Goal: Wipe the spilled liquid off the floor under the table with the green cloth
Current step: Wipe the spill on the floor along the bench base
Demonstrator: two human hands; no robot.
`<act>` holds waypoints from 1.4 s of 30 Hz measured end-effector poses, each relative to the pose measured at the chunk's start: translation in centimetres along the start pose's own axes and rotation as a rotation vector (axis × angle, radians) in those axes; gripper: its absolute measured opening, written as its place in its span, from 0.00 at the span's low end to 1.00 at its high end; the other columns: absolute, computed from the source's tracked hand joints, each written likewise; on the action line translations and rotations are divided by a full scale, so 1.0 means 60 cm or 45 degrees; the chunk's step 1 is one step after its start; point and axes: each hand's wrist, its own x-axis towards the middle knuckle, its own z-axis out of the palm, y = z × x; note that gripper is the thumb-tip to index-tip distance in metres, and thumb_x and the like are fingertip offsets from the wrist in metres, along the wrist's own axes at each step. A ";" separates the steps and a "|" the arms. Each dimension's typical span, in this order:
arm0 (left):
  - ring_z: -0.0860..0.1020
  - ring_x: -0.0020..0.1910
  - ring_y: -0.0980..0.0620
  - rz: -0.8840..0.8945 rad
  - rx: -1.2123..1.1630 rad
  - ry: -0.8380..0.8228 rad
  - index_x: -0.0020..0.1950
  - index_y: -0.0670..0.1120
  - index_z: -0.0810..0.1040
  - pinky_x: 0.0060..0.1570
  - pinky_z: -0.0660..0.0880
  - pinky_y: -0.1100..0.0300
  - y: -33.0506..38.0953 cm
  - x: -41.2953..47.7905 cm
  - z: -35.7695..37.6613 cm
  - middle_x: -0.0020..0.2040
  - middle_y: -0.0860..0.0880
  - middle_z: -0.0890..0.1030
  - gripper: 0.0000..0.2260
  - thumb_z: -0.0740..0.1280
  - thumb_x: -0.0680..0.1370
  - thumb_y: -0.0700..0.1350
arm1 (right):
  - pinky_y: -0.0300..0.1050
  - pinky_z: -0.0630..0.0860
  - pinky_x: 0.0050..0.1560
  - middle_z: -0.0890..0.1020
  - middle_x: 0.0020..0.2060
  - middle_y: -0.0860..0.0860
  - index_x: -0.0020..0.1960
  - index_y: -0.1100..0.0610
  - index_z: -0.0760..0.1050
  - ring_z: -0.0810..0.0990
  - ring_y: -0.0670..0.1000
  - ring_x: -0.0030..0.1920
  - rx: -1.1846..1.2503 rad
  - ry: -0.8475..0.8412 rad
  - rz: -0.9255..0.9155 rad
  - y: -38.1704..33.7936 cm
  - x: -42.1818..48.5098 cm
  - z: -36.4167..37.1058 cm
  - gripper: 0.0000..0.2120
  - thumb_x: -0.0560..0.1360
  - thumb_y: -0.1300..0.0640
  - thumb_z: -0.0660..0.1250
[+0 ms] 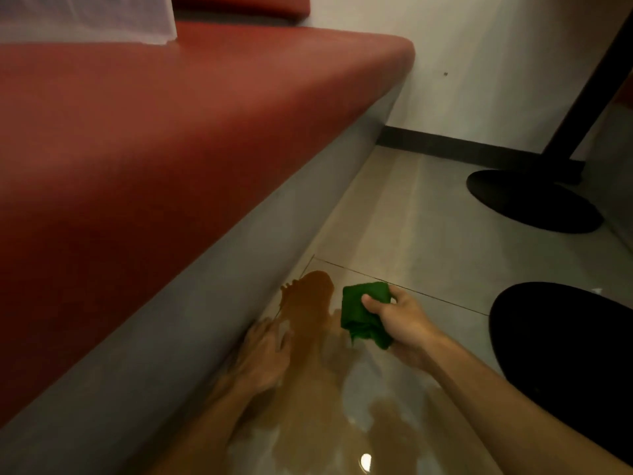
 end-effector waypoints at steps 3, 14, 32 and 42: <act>0.46 0.77 0.51 -0.079 0.147 -0.105 0.78 0.47 0.50 0.75 0.45 0.52 -0.017 0.004 0.023 0.79 0.50 0.49 0.28 0.45 0.82 0.59 | 0.54 0.79 0.56 0.79 0.56 0.56 0.62 0.57 0.71 0.79 0.57 0.55 -0.388 0.116 -0.195 -0.008 0.064 -0.003 0.15 0.77 0.59 0.67; 0.46 0.77 0.57 -0.132 0.140 -0.108 0.78 0.49 0.53 0.76 0.45 0.54 -0.026 0.022 0.023 0.78 0.55 0.49 0.29 0.46 0.80 0.62 | 0.49 0.75 0.61 0.78 0.58 0.57 0.65 0.55 0.74 0.77 0.58 0.58 -1.173 0.197 -0.747 -0.013 0.286 0.056 0.23 0.71 0.68 0.67; 0.47 0.76 0.59 -0.174 0.131 -0.010 0.78 0.53 0.55 0.73 0.48 0.60 0.001 0.008 0.003 0.78 0.59 0.50 0.32 0.51 0.77 0.66 | 0.48 0.63 0.71 0.68 0.70 0.54 0.72 0.51 0.65 0.67 0.58 0.68 -1.414 -0.345 -0.846 0.061 0.311 0.143 0.24 0.77 0.59 0.64; 0.46 0.77 0.56 -0.146 0.112 -0.031 0.77 0.53 0.55 0.73 0.51 0.53 -0.003 0.005 0.004 0.78 0.57 0.49 0.33 0.52 0.76 0.68 | 0.48 0.68 0.68 0.73 0.66 0.55 0.70 0.55 0.67 0.72 0.57 0.64 -1.421 -0.197 -0.814 0.064 0.323 0.065 0.27 0.73 0.66 0.64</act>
